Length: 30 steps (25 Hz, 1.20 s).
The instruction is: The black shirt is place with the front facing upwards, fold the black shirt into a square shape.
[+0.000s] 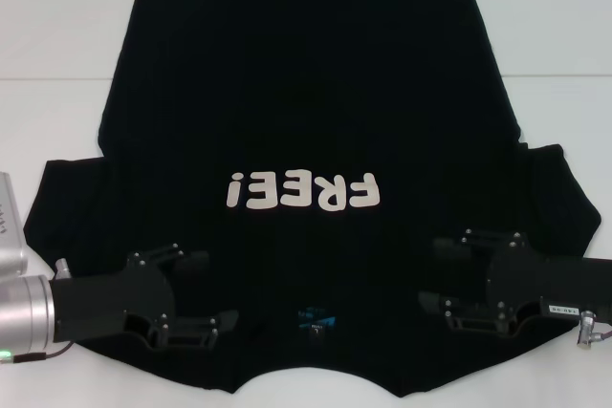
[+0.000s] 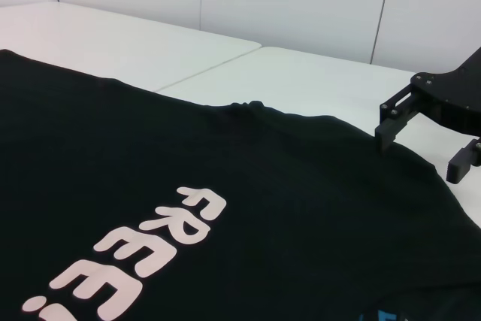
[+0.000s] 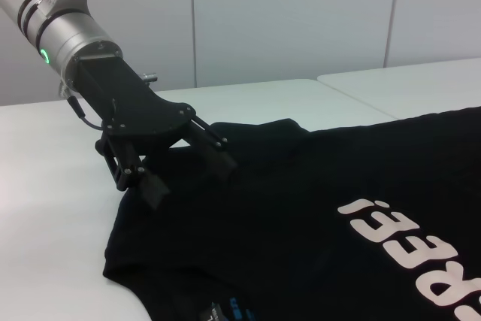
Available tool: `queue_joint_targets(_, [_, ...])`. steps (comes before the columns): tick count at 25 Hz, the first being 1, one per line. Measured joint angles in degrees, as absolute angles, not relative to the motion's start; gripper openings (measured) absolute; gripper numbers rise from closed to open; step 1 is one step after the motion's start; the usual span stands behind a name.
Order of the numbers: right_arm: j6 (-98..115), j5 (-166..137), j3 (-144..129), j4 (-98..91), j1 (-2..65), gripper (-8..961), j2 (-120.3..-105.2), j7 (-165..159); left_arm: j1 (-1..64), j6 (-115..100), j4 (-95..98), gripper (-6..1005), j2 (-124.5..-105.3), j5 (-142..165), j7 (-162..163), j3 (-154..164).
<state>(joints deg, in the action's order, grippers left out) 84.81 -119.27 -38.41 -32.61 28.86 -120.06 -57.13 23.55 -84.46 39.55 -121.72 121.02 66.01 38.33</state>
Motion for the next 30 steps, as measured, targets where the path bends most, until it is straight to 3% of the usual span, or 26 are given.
queue_joint_targets(17, [84.8, -119.3, -38.2, -32.6, 28.9, 745, -120.05, -57.4, 24.2, -84.6, 39.6, 935, -121.25, 120.2, 73.1, 36.4])
queue_joint_targets(21, [84.7, -119.3, -38.3, -32.6, 29.1, 745, -120.04, -59.0, 26.9, -85.6, 38.5, 935, -117.78, 120.1, 94.5, 33.2])
queue_joint_targets(25, [84.7, -119.3, -38.0, -32.6, 29.1, 745, -119.98, -59.3, 28.4, -86.8, 37.1, 935, -112.75, 120.7, 113.8, 33.2])
queue_joint_targets(30, [84.7, -119.3, -37.8, -32.6, 29.0, 745, -120.02, -59.5, 28.5, -86.9, 37.1, 934, -109.07, 122.6, 129.1, 33.1])
